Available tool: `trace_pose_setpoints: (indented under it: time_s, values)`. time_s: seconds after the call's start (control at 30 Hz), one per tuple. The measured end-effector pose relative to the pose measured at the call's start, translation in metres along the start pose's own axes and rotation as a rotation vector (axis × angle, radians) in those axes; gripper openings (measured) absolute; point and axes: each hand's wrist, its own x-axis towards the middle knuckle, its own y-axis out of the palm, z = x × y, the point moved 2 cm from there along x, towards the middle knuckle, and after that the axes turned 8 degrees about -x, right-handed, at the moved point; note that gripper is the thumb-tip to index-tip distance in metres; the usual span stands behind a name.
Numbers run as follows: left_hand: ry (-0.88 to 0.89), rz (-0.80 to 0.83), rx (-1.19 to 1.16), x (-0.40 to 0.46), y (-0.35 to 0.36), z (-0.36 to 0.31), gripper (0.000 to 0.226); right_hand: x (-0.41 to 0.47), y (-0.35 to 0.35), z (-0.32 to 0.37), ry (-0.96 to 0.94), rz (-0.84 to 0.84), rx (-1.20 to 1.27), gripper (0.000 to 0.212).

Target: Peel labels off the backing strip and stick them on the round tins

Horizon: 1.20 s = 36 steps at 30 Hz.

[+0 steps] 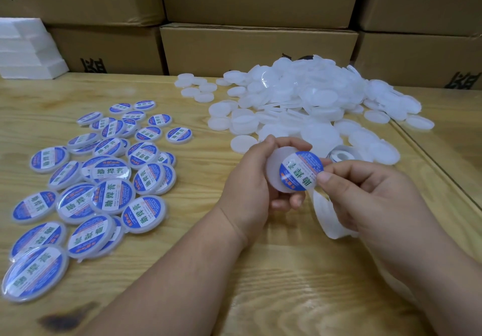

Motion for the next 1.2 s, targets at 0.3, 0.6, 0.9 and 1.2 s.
trace_pose_setpoints:
  time_s: [0.3, 0.6, 0.9, 1.2]
  values:
    - [0.002, 0.111, 0.043, 0.0005, 0.0018, 0.0042, 0.037, -0.0003, 0.0026, -0.0019, 0.054, -0.048, -0.066, 0.035]
    - [-0.008, 0.117, 0.096, 0.0016, 0.0006, 0.0069, 0.034, -0.0032, 0.0055, 0.0045, 0.068, -0.051, -0.048, 0.024]
    - [-0.025, 0.116, 0.064, 0.0011, 0.0018, 0.0054, 0.034, -0.0029, 0.0045, 0.0037, 0.09, -0.074, -0.045, 0.029]
    - [-0.016, 0.08, 0.097, 0.0011, 0.0033, 0.0039, 0.038, -0.0024, 0.0041, 0.001, 0.065, -0.055, -0.051, 0.025]
